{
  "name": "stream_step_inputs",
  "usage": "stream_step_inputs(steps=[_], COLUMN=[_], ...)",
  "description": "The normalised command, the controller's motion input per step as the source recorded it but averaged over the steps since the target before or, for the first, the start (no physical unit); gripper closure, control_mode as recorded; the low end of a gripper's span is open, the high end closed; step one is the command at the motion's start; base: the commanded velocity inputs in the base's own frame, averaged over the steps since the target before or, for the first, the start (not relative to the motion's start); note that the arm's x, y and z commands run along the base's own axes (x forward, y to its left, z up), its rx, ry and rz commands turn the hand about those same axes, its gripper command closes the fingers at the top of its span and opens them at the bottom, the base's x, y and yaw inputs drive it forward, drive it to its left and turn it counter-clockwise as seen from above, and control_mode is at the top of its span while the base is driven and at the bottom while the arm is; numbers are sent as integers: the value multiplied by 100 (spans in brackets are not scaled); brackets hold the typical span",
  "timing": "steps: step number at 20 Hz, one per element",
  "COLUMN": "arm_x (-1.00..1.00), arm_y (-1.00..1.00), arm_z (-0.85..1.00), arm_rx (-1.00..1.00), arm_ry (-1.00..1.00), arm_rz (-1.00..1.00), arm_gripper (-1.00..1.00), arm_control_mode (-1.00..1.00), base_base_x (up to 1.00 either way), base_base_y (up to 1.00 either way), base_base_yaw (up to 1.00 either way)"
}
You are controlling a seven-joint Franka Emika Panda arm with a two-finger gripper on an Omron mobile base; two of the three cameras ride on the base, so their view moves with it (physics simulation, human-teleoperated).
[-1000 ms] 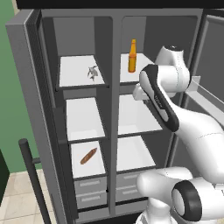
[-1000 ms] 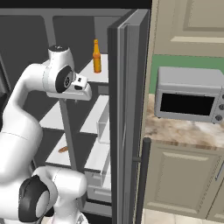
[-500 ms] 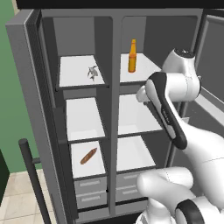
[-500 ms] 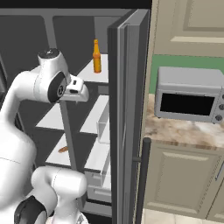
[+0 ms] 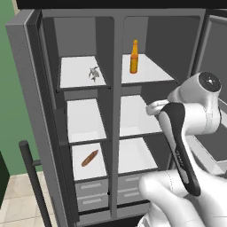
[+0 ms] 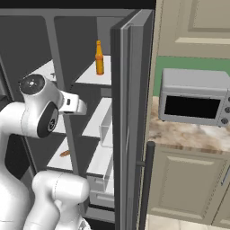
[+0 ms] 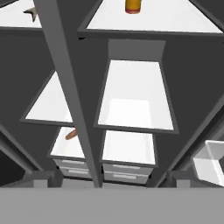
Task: Pick up the frozen fish from the freezer, place it on any shelf in the fridge, and close the fridge and freezer doors when done.
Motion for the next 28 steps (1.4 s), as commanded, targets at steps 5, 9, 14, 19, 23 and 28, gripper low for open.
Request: stream_step_inputs(steps=[5,9,14,19,23,28], arm_x=[-6,-4,0,0,0,0], arm_y=[-2,0,0,0,0,0], arm_z=[0,0,0,0,0,0], arm_rx=[0,0,0,0,0,0], arm_ry=[-2,0,0,0,0,0], arm_rz=[0,0,0,0,0,0], arm_gripper=[-100,-100,-100,-100,-100,-100], arm_control_mode=[-100,100,100,100,100,100], base_base_x=[0,0,0,0,0,0], base_base_y=[0,3,30,40,34,31], base_base_yaw=[0,0,-1,-3,-3,-5])
